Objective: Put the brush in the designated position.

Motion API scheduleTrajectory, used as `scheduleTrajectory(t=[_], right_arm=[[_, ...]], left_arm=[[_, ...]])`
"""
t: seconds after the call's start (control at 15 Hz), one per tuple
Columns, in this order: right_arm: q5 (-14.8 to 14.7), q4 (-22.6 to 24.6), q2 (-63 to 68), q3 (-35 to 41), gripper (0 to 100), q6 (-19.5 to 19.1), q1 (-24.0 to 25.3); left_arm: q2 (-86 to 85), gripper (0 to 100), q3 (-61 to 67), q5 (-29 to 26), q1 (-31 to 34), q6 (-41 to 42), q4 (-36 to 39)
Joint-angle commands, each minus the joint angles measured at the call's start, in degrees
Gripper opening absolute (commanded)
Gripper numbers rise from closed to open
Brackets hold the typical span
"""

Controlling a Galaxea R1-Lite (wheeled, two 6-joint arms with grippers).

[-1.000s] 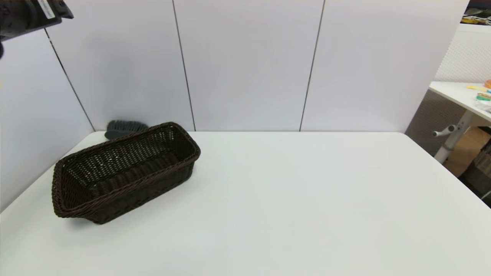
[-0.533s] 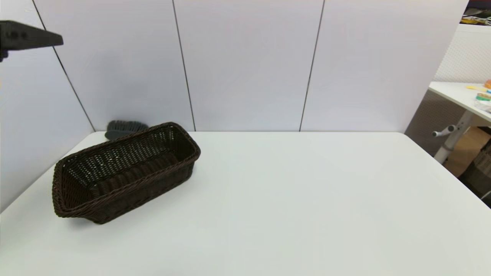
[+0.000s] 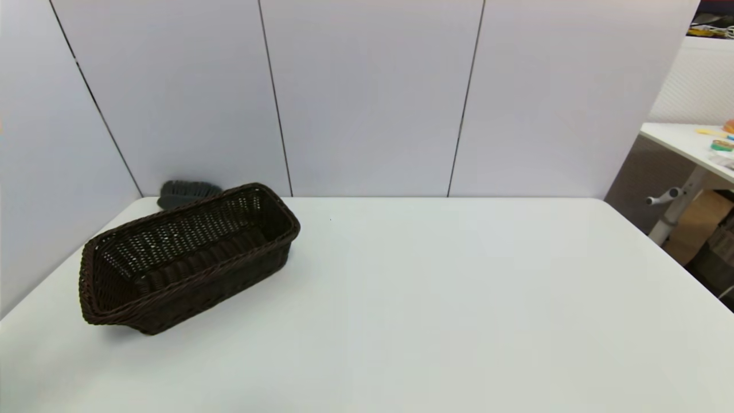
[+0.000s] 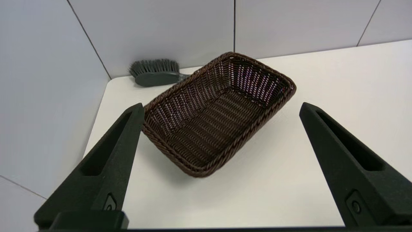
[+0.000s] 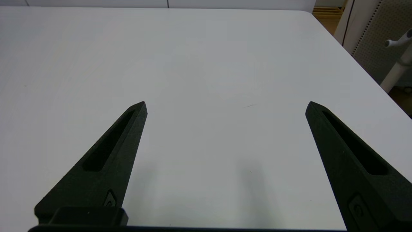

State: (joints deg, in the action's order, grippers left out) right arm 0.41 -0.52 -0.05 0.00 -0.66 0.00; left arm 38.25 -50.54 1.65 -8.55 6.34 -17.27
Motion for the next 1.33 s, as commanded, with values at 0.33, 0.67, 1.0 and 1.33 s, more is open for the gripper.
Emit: scheduleTrajectory(t=[0.33,0.67,1.0,1.33], right_arm=[[0.0,0.0,0.0,0.1,100,0.0,0.0],[0.0,0.0,0.0,0.1,100,0.0,0.0],[0.0,0.0,0.0,0.1,100,0.0,0.0],[0.0,0.0,0.0,0.1,100,0.0,0.0]], left_arm=[[-21.4,100,22.6,-6.0,0.1,-1.5,9.8],[-22.0,100,24.2,-6.1,3.4,-2.0,9.9],[-28.1,100,29.4,-7.7,7.7,-2.3,9.9],[-38.3,100,42.5,-7.4,8.2,-1.8,10.9]])
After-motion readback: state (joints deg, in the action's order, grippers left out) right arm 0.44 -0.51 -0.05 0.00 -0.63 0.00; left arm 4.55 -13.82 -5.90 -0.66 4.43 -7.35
